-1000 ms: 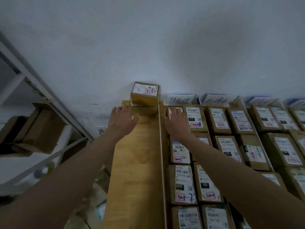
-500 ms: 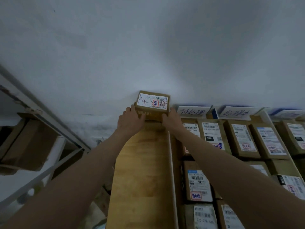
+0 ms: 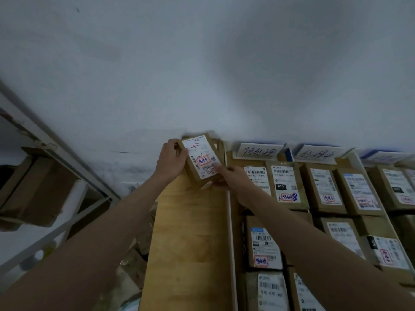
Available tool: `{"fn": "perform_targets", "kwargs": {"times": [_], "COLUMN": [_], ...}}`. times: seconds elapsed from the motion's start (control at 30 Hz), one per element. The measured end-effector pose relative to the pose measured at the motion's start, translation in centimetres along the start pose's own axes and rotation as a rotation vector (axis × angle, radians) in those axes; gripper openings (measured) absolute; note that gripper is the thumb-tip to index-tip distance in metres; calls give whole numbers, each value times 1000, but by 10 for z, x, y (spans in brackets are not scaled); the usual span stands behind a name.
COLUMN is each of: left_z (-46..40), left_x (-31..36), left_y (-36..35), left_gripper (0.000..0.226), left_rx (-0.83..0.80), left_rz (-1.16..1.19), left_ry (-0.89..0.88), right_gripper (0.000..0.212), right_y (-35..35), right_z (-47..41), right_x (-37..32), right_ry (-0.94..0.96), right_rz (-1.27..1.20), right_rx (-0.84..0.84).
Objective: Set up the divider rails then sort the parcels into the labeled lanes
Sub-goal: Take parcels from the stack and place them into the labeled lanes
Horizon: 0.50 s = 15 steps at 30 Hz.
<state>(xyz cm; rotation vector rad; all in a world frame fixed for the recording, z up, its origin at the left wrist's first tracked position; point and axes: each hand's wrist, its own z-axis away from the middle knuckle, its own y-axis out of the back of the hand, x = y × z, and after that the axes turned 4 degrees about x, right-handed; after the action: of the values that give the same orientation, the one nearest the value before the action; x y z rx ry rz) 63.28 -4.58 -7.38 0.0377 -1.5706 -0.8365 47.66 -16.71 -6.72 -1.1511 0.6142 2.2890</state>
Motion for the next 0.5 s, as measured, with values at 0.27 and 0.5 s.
{"fn": "perform_targets", "kwargs": {"times": [0.27,0.5], "left_z": [54,106], "left_x": [28,46], "left_y": [20,44], "left_gripper": [40,45], "left_rx": [-264,-268], "left_rz": [-35,-379], "left_ry": [-13,-169], "right_gripper": [33,35], "right_y": [0,16], "right_z": [45,112], "right_x": [9,-7], "right_ry": [-77,13], "right_rz": [250,375], "right_rx": [-16,117]}}
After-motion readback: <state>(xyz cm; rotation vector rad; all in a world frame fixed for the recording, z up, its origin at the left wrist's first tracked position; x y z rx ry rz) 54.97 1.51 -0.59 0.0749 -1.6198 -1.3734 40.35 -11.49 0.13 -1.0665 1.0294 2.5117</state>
